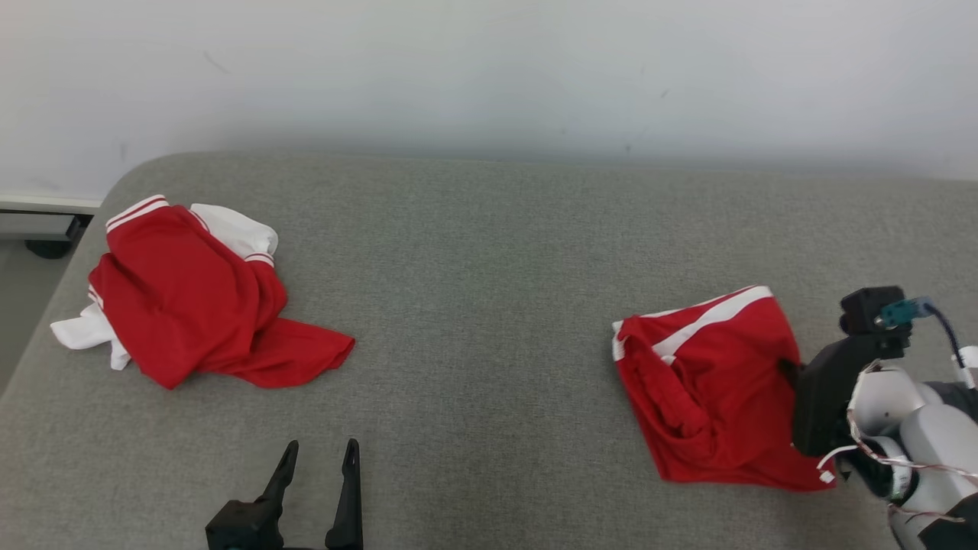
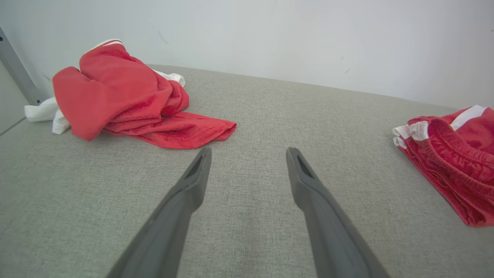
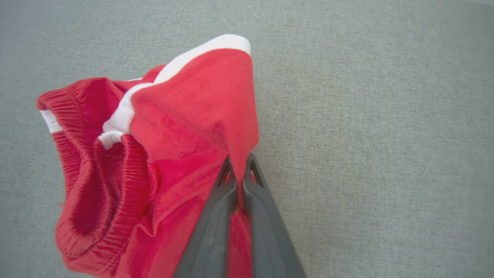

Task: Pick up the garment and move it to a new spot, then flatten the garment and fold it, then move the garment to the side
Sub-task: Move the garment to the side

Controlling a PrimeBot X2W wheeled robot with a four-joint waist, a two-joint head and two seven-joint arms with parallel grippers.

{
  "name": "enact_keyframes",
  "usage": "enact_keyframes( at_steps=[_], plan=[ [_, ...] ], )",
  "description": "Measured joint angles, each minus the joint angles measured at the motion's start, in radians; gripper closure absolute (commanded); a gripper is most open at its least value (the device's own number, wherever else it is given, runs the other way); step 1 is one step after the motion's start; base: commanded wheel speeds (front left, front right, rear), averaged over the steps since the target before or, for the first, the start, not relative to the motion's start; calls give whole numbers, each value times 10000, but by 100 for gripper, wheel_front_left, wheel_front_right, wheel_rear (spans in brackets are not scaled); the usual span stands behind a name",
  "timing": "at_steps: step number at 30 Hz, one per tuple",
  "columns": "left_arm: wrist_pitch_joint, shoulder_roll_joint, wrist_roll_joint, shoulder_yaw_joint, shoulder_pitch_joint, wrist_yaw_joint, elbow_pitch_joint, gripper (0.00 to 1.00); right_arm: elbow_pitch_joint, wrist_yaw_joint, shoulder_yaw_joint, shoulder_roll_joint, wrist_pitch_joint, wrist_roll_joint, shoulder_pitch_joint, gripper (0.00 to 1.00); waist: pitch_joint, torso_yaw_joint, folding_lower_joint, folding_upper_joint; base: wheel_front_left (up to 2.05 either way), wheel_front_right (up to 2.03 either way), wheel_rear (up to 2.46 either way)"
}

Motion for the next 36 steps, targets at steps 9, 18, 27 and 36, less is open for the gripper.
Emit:
enact_keyframes(
  at_steps=[9,18,27,36],
  plan=[
    [2,-4,2,-59,-96,-2,-121,0,709,303,-617,-1074,167,52,-941,100,341,-427,0,0,0,0,0],
    [15,-4,15,-192,-434,-25,-219,0,1616,403,-1114,-1908,282,236,-1712,100,720,-559,-1,0,0,0,0],
    [104,33,33,-263,-730,-115,-288,0,2217,468,-1149,-2615,364,-71,-2520,100,1131,-576,0,1,0,0,0],
    [105,29,33,-251,-876,-190,-259,0,2861,416,-1009,-2796,364,-368,-2917,100,1287,-447,-1,0,0,0,0]
  ],
)
